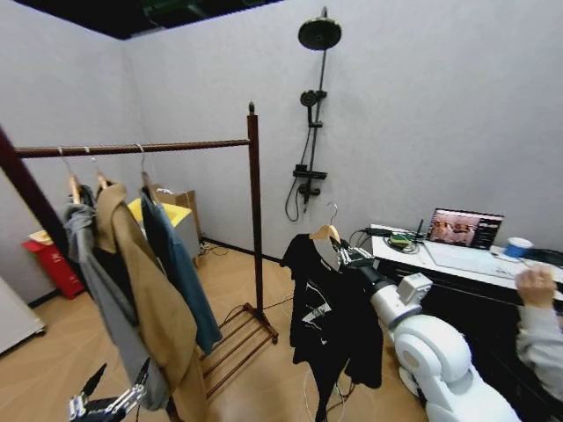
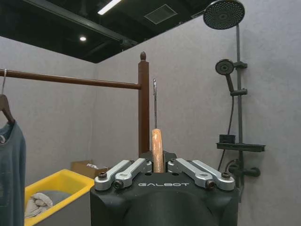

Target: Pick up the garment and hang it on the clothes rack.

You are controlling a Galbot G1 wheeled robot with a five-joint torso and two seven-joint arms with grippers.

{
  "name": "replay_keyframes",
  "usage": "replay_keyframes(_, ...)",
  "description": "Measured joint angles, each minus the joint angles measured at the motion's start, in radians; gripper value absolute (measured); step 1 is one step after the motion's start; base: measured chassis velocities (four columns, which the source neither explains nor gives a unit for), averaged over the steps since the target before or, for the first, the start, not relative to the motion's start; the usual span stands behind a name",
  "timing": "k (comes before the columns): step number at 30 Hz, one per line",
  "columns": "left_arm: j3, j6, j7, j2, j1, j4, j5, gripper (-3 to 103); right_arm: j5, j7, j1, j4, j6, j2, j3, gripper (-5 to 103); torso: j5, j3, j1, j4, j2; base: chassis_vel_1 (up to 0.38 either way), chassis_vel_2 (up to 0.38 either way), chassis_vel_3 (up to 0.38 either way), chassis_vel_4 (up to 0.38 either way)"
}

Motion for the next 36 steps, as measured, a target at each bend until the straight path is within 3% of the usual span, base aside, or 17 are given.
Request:
replay_keyframes(18, 0.000, 0.000, 0.000, 0.000, 0.000, 0.000, 0.000, 100, 0.014, -0.001, 0.024, -0.025, -0.004, -0.040, 0.055, 9, -0.0003, 0.000, 0.000, 0.0001, 0.000, 0.120, 0.123, 0.124, 0.120)
replay_keyframes(36, 0.000, 0.000, 0.000, 0.000, 0.000, 0.000, 0.000, 100, -0.032, -0.007, 0.041, -0.059, 0.008, -0.011, 0.069, 9, -0.0003, 0.000, 0.000, -0.0001, 0.000, 0.034, 0.072, 0.075, 0.039)
